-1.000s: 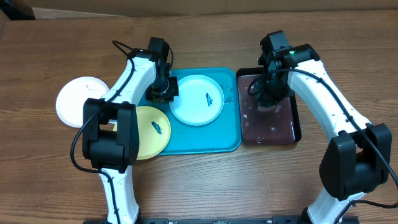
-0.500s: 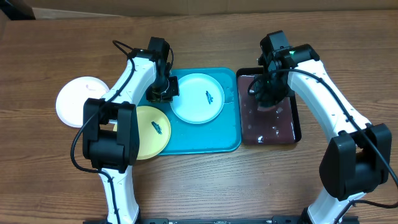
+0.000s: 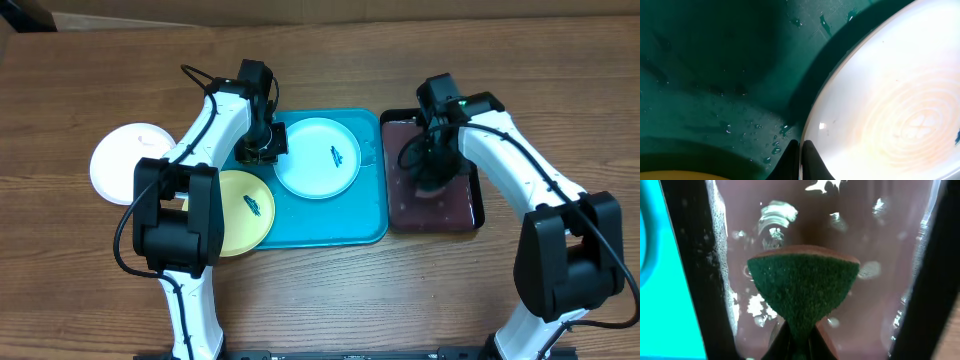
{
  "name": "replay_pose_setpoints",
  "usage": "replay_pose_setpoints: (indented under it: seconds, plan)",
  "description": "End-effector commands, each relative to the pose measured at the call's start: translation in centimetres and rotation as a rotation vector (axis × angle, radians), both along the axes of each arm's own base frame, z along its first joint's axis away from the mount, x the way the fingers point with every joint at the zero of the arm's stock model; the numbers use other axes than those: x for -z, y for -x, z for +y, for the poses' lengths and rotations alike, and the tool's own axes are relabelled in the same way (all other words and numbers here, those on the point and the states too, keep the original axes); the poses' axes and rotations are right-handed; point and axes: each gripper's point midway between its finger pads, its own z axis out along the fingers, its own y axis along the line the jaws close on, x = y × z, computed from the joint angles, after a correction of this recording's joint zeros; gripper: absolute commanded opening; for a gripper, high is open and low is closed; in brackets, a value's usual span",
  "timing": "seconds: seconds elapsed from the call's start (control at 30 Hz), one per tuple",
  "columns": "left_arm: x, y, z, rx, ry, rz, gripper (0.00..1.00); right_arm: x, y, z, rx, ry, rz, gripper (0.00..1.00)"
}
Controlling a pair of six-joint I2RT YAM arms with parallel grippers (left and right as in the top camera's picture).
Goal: Clean dirty plates on tray and stack at the side
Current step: 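Press and rub the sponge on the dark tray again, then move the sponge over the light blue plate and scrub it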
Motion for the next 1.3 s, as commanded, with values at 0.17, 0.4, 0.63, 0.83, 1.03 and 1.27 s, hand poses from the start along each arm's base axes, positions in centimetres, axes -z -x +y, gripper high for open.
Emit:
replay_pose_setpoints:
  seconds: [0.17, 0.4, 0.63, 0.83, 1.03, 1.27]
  plan:
    - [0.3, -0.4, -0.4, 0.003, 0.002, -0.005, 0.07, -4.8, -2.5, 0.6, 0.032, -0.041, -0.119, 0.04]
    - [0.3, -0.5, -0.5, 0.003, 0.003, -0.009, 0.16, -1.1, -1.1, 0.7, 0.019, -0.031, -0.081, 0.04]
    - [0.4, -0.4, -0.4, 0.004, 0.002, -0.003, 0.13, -2.5, -2.0, 1.0, 0.000, -0.039, -0.116, 0.04]
    - [0.5, -0.4, -0.7, 0.008, 0.003, -0.009, 0.12, -5.6, -3.4, 1.6, -0.018, -0.061, -0.163, 0.04]
    - [0.7, -0.3, -1.7, 0.032, 0.004, -0.016, 0.04, -7.4, -4.1, 3.0, -0.031, -0.141, -0.192, 0.04]
    - [0.7, 0.1, -2.7, 0.058, 0.004, -0.012, 0.04, -7.9, -3.5, 3.1, -0.031, -0.149, -0.168, 0.04]
